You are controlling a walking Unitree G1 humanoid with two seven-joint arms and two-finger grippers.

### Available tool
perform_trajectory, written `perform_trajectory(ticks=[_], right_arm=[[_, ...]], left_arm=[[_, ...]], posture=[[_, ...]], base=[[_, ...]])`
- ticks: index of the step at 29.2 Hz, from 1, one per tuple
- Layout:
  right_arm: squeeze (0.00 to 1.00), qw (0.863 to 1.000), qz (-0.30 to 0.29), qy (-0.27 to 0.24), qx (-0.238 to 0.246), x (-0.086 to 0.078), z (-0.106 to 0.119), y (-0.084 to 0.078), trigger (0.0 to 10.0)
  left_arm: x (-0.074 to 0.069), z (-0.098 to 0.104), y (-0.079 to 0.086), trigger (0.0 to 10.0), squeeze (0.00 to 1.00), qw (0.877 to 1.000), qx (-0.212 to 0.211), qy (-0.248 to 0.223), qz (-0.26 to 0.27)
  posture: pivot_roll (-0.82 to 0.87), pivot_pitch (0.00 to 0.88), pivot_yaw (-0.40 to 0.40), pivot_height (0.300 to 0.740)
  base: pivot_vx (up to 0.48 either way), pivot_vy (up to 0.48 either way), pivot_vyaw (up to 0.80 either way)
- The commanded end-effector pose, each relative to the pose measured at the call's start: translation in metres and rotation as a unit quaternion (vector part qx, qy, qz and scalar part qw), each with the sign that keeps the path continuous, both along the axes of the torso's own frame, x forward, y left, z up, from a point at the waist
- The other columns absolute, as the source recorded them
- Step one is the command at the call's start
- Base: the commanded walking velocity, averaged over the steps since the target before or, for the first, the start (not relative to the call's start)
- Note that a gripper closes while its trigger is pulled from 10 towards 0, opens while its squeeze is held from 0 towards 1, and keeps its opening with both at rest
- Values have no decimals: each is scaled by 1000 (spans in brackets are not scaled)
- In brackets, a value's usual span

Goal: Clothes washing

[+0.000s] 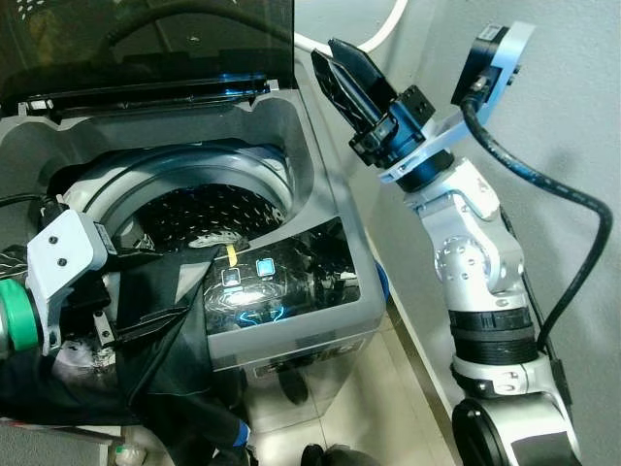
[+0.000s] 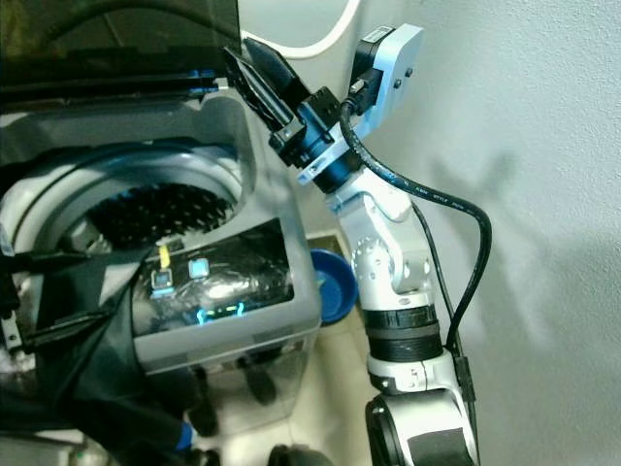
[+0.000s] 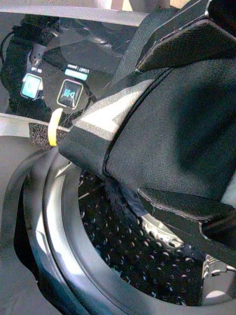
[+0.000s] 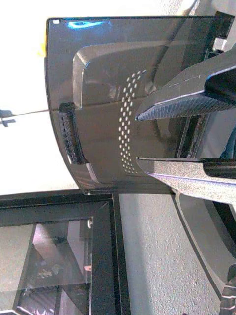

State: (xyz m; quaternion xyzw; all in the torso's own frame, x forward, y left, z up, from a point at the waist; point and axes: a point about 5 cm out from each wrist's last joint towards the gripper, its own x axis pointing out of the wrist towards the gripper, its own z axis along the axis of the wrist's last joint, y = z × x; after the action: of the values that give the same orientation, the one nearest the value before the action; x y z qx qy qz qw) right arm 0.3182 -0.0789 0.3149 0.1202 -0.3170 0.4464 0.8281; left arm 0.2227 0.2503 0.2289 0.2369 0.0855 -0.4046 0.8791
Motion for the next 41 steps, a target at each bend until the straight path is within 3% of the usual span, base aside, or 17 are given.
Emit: perform_trajectory(ticks=[1, 8, 9, 10, 11, 12, 13, 14, 15, 18, 19, 21, 22, 23, 24, 28, 41], right_arm=[[0, 1000, -1, -7, 2, -1, 2, 0, 10000], [0, 1000, -1, -7, 1, -1, 2, 0, 10000], [0, 1000, 0, -7, 1, -1, 2, 0, 10000], [0, 1000, 0, -7, 1, -1, 2, 0, 10000], [0, 1000, -3, -8, 1, -1, 3, 0, 10000], [0, 1000, -3, -8, 1, -1, 3, 0, 10000], [0, 1000, -10, -9, 4, 0, 4, -1, 10000], [0, 1000, -10, -9, 4, 0, 4, -1, 10000], [0, 999, -30, -14, 1, 2, 5, -1, 10000], [0, 999, -30, -14, 1, 2, 5, -1, 10000], [0, 998, -54, -18, 2, 5, 6, -3, 10000], [0, 994, -101, -20, 21, 11, 10, -6, 10000], [0, 994, -101, -20, 21, 11, 10, -6, 10000], [0, 992, -117, -18, 34, 13, 12, -7, 10000], [0, 991, -126, -17, 42, 15, 13, -8, 10000], [0, 989, -141, -16, 50, 16, 15, -11, 10000], [0, 987, -154, -13, 54, 19, 12, -8, 10000]], left_arm=[[-1, -7, 2, 0, 0, 1000, 5, 17, 1], [0, 0, 2, 0, 0, 1000, -3, -9, 4], [7, 12, 1, 10000, 0, 999, -13, -51, 14], [7, 12, 1, 10000, 0, 999, -13, -51, 14], [17, 33, -1, 10000, 0, 992, -35, -115, 29], [17, 33, -1, 10000, 0, 992, -35, -115, 29], [25, 57, -4, 10000, 0, 981, -57, -180, 44], [25, 57, -4, 10000, 0, 981, -57, -180, 44], [32, 84, -8, 10000, 0, 962, -86, -250, 64], [32, 84, -8, 10000, 0, 962, -86, -250, 64], [37, 109, -12, 10000, 0, 938, -121, -312, 86], [43, 154, -18, 10000, 0, 868, -207, -429, 140], [43, 154, -18, 10000, 0, 868, -207, -429, 140], [46, 164, -20, 10000, 0, 842, -234, -456, 166], [48, 168, -21, 10000, 0, 828, -248, -469, 181], [58, 158, -19, 10000, 0, 821, -274, -453, 215], [70, 150, -11, 10000, 0, 802, -272, -458, 269]], posture=[[186, 87, 28, 740], [185, 89, 26, 740], [185, 89, 26, 740], [185, 89, 26, 740], [184, 87, 23, 740], [184, 87, 23, 740], [184, 84, 22, 740], [184, 84, 22, 740], [184, 82, 22, 740], [184, 82, 22, 740], [181, 77, 20, 740], [175, 69, 19, 740], [175, 69, 19, 740], [175, 65, 19, 740], [174, 64, 19, 740], [173, 63, 19, 740], [165, 58, 14, 740]], base=[[0, 0, 0], [0, 0, 0], [0, 0, 0], [0, 0, 0], [0, 0, 0], [0, 0, 0], [0, 0, 0], [0, 0, 0], [0, 0, 0], [0, 0, 0], [0, 0, 0], [0, 0, 0], [0, 0, 0], [0, 0, 0], [0, 0, 0], [0, 0, 0], [-59, 0, 0]])
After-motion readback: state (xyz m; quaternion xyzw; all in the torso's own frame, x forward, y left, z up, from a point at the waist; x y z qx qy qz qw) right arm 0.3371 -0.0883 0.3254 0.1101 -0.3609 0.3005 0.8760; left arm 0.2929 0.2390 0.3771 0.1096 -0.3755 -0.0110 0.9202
